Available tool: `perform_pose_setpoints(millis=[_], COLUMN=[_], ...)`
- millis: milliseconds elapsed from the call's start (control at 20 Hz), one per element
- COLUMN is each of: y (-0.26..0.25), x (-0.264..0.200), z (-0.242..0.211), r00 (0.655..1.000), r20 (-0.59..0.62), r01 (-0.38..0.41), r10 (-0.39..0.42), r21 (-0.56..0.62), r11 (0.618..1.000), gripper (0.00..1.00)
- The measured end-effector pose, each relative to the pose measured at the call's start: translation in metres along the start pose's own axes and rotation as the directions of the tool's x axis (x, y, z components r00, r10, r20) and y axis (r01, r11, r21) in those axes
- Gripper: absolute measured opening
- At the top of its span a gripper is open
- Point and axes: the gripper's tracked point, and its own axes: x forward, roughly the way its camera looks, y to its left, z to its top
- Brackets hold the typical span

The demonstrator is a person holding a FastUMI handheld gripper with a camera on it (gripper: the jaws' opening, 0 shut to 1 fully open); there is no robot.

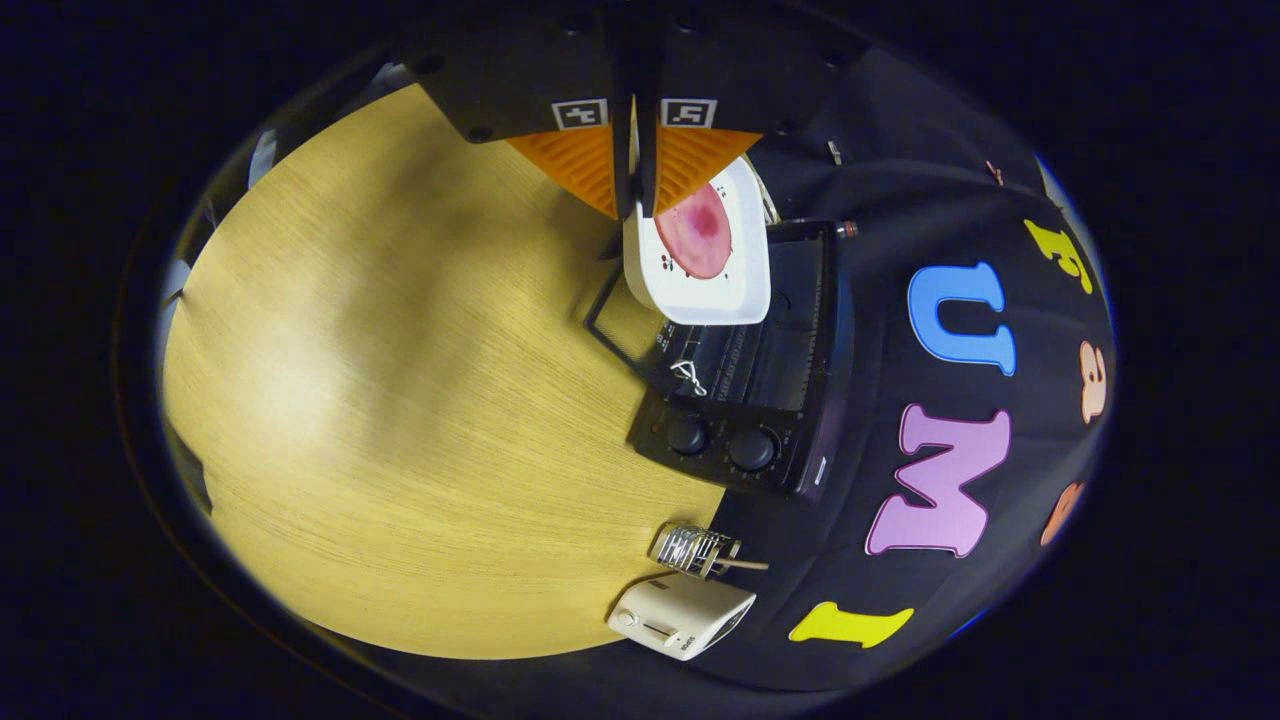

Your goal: Open the toaster oven, put the food inside, and close the toaster oven door.

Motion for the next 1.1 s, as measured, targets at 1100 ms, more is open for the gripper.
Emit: perform_pose_setpoints(millis=[1100], y=[0.121], x=[0.169], z=[0.004], r00=[0.965], r20=[0.259], r01=[-0.051], r10=[-0.034], r21=[0.316], r11=[0.948], gripper=[0.11])
